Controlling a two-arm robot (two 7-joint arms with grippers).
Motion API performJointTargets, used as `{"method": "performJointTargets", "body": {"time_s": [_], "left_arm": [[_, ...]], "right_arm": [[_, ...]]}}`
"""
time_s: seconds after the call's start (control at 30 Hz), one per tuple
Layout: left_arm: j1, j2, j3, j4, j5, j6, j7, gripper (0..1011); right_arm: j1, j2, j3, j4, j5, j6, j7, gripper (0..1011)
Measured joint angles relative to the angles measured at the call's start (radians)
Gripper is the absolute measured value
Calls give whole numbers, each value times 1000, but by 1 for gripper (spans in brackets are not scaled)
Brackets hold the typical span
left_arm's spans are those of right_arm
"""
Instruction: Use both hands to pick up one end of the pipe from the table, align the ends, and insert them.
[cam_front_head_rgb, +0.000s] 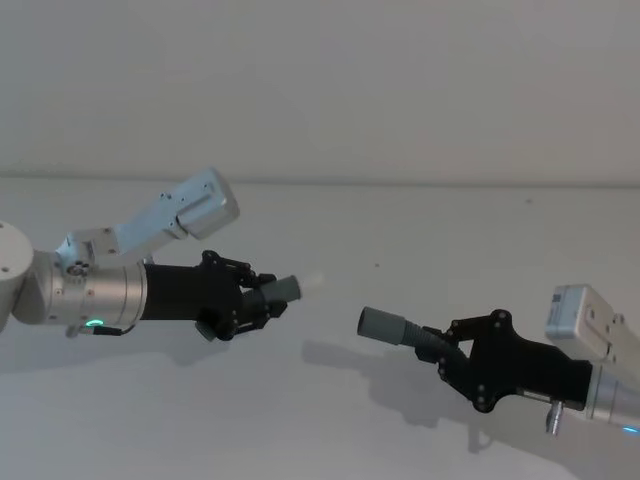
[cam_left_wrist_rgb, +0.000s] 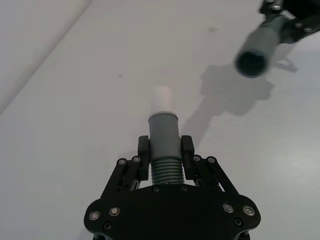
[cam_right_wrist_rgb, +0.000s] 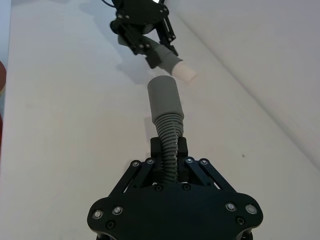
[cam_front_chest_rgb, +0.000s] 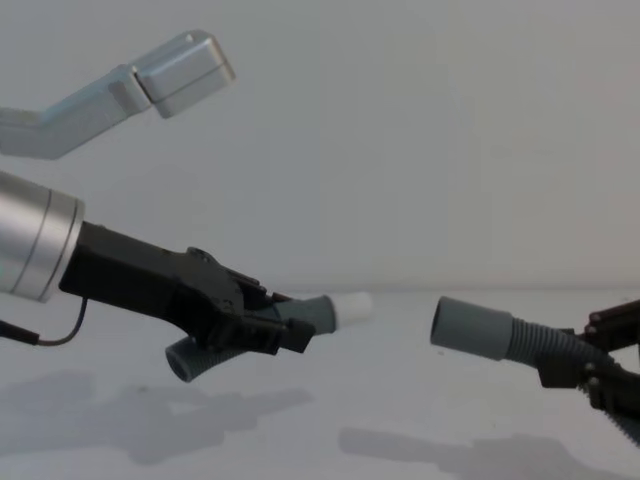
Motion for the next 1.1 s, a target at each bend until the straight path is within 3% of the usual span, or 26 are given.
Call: {"method": "performJointTargets", "body": {"time_s": [0.43,1.1], "left_arm": [[-41,30,33,9,-33,-26,-125,361],[-107,44,85,22,-43,-41,-228,361]], "right_arm": [[1,1,-16,-15,8,12,-8,141],[25,11,-52,-9,-17,20,-13,141]]}}
